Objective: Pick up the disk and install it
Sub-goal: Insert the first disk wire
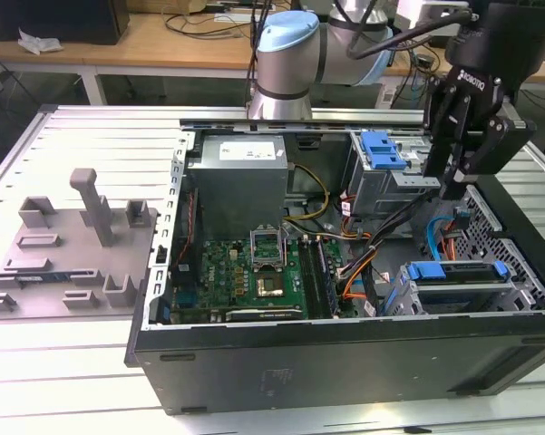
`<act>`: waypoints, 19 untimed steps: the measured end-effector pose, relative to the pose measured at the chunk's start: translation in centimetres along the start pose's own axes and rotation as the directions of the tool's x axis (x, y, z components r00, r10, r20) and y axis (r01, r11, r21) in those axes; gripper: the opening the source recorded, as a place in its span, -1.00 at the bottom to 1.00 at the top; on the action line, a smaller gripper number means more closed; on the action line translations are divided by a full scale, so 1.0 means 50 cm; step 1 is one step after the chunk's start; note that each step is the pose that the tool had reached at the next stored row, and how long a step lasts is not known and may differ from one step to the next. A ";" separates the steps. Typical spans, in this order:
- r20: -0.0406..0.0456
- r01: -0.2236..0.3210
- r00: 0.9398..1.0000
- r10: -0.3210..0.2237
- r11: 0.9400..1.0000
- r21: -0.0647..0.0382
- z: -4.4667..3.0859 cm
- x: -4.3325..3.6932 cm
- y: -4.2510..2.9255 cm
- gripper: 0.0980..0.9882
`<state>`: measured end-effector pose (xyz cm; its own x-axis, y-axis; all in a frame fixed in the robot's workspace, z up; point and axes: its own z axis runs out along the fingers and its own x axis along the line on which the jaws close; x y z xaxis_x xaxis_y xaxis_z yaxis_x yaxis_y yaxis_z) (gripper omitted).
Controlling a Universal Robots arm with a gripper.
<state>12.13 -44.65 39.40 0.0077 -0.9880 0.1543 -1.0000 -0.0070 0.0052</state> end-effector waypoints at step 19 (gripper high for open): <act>-0.162 -0.034 0.986 0.041 0.998 0.043 0.007 -0.013 -0.072 -0.09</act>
<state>15.74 -44.03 38.94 -0.0325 -0.9494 0.3124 -0.9989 0.0201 -0.0427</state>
